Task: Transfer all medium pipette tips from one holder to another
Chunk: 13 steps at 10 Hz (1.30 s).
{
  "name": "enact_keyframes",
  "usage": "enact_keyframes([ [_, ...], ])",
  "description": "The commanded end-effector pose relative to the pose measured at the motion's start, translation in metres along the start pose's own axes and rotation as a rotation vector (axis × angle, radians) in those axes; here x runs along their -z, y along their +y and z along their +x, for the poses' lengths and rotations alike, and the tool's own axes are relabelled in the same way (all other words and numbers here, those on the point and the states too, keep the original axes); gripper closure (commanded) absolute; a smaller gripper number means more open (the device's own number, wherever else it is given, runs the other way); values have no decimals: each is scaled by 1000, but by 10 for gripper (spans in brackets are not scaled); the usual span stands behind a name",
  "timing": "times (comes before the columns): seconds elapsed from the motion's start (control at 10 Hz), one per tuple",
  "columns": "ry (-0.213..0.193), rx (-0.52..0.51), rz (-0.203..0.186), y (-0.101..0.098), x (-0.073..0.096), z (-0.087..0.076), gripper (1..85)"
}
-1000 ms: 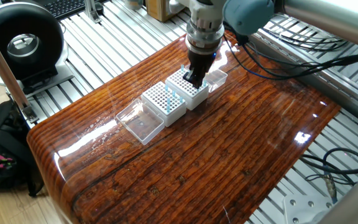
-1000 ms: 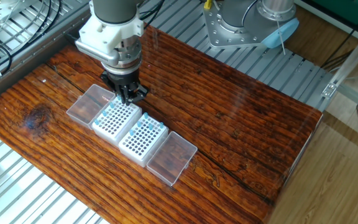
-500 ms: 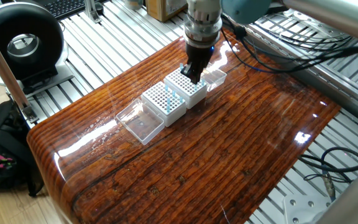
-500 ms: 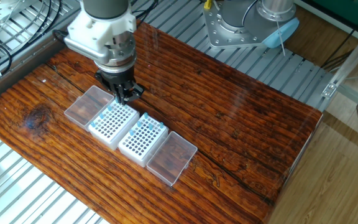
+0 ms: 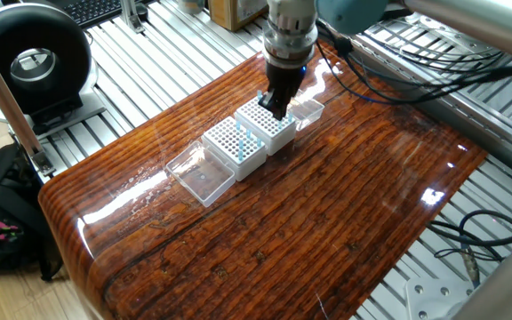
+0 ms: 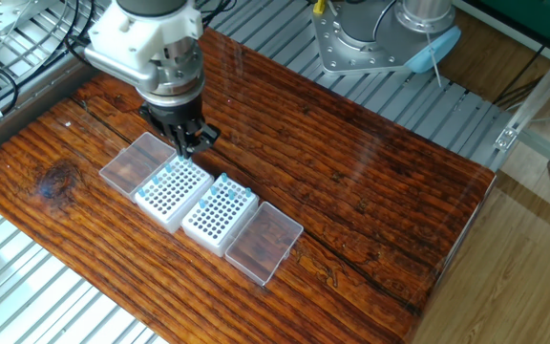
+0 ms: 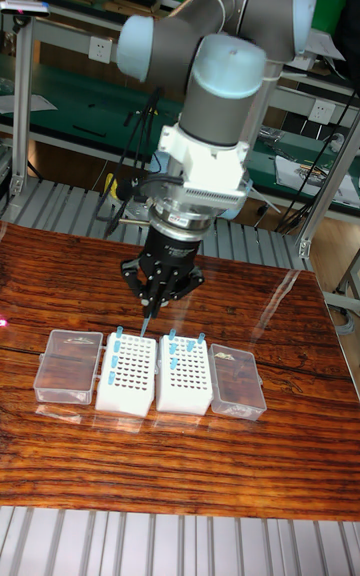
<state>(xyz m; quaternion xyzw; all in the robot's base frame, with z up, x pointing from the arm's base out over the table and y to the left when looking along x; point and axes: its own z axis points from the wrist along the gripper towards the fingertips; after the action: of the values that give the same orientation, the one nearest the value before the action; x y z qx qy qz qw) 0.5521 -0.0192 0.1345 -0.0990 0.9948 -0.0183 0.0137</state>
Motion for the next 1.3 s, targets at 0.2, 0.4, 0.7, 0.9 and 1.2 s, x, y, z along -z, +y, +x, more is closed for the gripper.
enact_keyframes([
  [0.2,-10,-21,-4,23,40,-20,727],
  [0.4,-40,-39,-31,45,50,-37,727],
  [0.7,-46,-102,-70,79,53,-49,733],
  [0.9,-49,-134,-100,102,45,-54,740],
  [1.2,-40,-177,-64,114,22,-47,790],
])
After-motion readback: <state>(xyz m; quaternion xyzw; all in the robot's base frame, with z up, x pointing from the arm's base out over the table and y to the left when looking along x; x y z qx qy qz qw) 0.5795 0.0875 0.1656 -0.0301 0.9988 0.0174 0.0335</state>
